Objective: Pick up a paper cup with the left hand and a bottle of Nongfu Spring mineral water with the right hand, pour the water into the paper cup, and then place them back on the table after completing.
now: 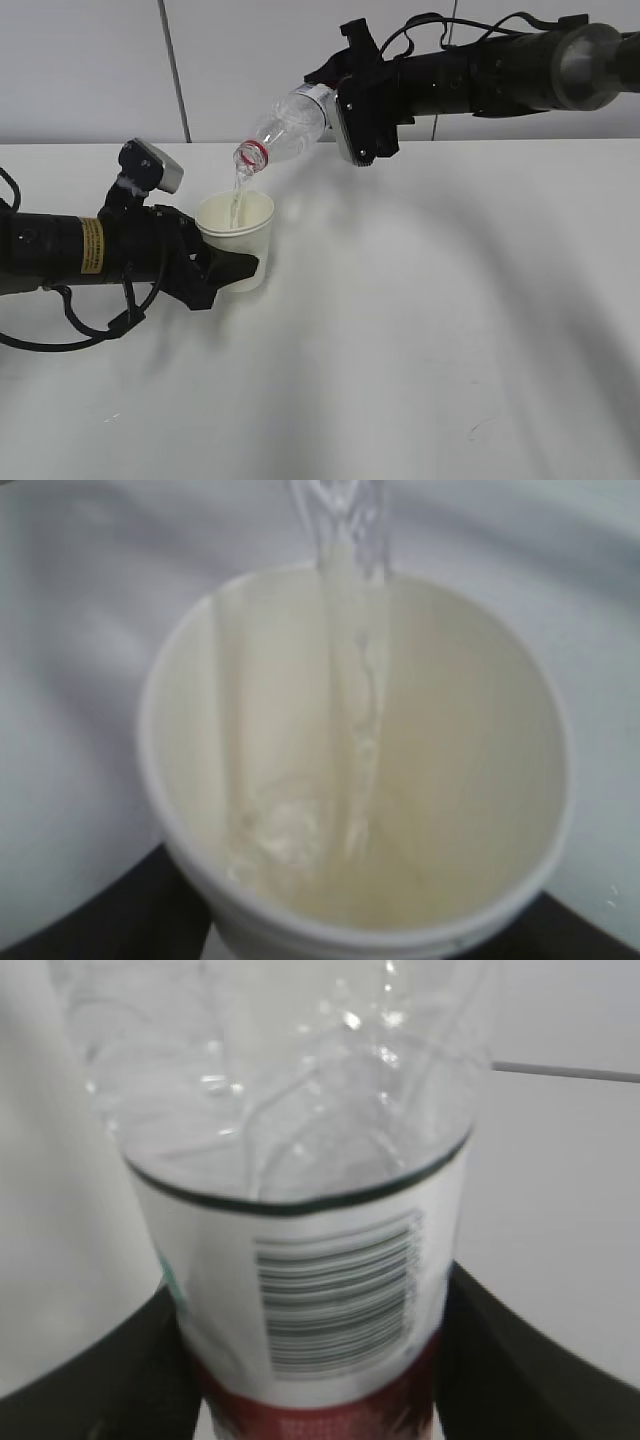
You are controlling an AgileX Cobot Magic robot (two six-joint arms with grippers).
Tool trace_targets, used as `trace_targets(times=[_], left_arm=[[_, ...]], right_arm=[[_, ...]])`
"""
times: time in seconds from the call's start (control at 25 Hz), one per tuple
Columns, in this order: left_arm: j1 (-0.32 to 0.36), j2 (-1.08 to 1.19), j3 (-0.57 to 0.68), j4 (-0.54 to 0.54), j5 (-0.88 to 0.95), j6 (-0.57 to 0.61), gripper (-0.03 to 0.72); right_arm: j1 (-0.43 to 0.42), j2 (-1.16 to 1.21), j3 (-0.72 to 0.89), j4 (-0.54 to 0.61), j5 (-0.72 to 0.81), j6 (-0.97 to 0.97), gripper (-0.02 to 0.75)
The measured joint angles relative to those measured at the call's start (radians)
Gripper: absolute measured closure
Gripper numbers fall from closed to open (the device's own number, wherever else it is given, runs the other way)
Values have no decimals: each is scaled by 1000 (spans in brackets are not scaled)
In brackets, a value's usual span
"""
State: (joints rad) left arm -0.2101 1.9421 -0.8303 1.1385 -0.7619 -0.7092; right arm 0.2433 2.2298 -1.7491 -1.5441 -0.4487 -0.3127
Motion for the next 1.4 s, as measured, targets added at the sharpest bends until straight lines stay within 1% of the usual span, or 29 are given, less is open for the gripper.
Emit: trace_targets(times=[1.4], left_arm=[[0, 0, 0, 2, 2, 0, 293]], right_arm=[[0, 0, -2, 0, 7, -37, 290]])
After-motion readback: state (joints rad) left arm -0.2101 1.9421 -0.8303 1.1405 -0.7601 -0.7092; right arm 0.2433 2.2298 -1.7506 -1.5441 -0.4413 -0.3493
